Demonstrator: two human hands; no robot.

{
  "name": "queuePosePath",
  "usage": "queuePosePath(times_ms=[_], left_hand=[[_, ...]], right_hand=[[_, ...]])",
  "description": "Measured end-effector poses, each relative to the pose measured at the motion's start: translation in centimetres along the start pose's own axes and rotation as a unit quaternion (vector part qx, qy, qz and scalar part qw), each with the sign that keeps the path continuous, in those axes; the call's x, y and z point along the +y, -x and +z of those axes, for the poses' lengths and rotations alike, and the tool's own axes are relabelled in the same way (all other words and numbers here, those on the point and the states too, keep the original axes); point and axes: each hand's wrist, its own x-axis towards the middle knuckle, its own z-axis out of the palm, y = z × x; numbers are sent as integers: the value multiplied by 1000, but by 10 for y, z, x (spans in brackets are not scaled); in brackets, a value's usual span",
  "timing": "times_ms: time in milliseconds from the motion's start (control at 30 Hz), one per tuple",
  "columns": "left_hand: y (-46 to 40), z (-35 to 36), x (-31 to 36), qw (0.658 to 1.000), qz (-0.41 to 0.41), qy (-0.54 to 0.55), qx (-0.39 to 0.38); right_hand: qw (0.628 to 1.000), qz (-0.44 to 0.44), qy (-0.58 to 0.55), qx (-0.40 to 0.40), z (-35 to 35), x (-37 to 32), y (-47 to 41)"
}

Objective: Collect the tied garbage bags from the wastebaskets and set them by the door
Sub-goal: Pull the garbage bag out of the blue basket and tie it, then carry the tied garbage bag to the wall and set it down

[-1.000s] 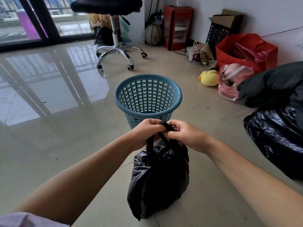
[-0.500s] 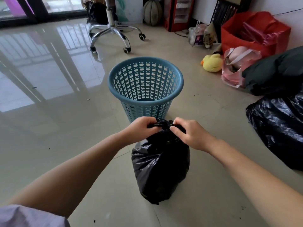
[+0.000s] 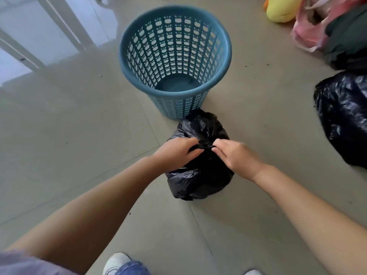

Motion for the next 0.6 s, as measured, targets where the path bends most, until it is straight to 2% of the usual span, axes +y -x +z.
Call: queuePosePath(times_ms=[167,267,433,600], left_hand=[[26,-57,54,1000,-26,4,-6],[46,-94,89,998,-42,-7,-38],[82,-187,156,995,-55,-27,-75],[120,-280,242,996,-47,-45,-64]], right_hand=[[999,-13,2,-29,-74,-39,13],[999,-21,10,-41,-116,-62,24],[997,8,-10,-71,-212,-119,42],[995,50,-36,-82,-321,-177,72]])
